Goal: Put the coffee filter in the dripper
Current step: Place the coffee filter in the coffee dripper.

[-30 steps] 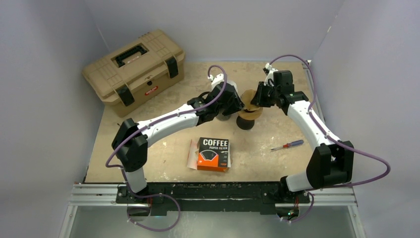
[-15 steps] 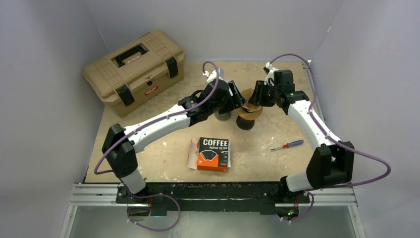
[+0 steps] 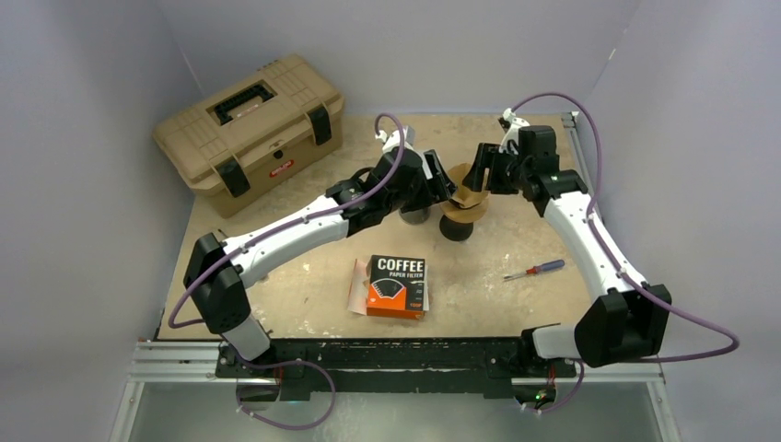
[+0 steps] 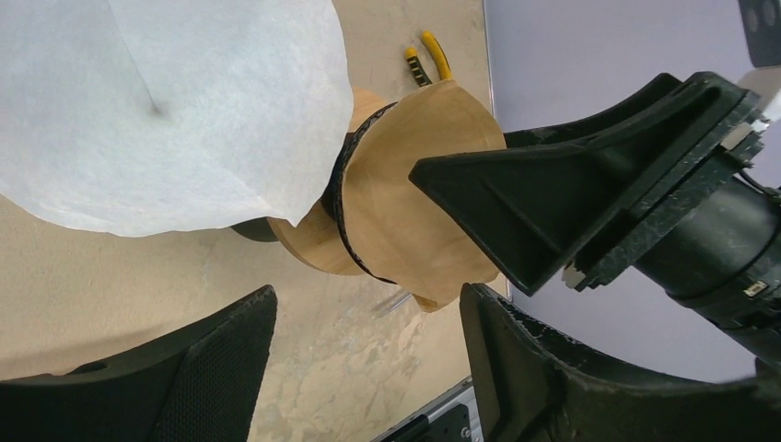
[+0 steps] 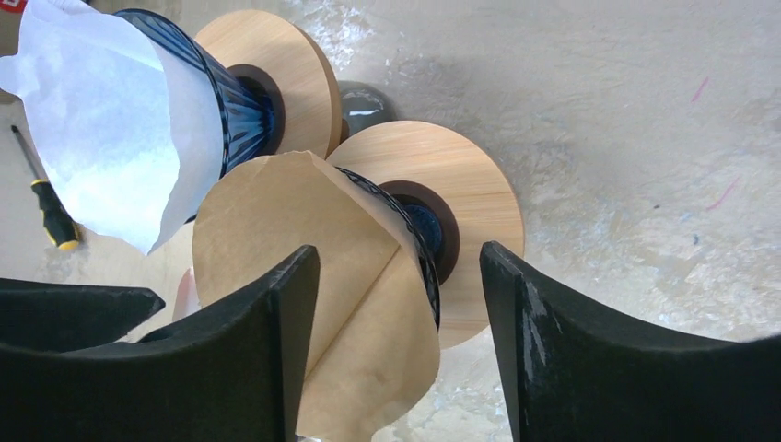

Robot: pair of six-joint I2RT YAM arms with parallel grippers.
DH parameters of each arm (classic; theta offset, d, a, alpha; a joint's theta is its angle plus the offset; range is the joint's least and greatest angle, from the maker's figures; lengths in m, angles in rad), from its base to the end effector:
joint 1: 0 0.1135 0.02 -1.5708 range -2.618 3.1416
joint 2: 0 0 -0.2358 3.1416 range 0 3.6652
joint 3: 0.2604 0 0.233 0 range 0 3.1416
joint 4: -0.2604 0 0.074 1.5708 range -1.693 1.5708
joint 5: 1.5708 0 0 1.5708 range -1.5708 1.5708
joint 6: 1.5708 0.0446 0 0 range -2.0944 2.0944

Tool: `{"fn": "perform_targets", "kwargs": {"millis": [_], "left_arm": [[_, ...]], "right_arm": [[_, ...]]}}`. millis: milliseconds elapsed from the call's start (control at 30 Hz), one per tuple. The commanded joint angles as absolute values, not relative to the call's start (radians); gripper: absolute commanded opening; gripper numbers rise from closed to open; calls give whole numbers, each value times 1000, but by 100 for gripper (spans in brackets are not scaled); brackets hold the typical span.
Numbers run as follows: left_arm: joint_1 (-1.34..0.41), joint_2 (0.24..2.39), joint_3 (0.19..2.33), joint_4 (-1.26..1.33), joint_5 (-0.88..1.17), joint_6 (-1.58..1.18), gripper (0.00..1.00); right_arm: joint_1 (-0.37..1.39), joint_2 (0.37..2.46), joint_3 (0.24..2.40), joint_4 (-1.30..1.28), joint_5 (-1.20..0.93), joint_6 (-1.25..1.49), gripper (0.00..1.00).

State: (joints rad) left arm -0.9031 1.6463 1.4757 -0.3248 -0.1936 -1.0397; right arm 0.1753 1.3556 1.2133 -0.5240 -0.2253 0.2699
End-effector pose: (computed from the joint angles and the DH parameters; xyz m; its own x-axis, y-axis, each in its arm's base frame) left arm 0.2380 -0.2879 0.3135 -0.7232 -0.4494 -0.5245 0.0834 0.6969 -0.7123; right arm 0.2871 0.0610 0.2987 -0.6780 0.1439 -0.7208 -0.1682 0.9243 0.3427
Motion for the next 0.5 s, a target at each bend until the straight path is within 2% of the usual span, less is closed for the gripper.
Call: {"fn": "perform_targets", "kwargs": {"millis": [0, 467], "left_arm": [[-896, 1594, 1463, -295, -193, -991, 73], [-892, 1534, 1338, -78, -71, -921, 88]], "right_arm": [[172, 1313, 1257, -533, -190, 270, 71], [173, 1231, 1264, -519, -149, 259, 99]]}}
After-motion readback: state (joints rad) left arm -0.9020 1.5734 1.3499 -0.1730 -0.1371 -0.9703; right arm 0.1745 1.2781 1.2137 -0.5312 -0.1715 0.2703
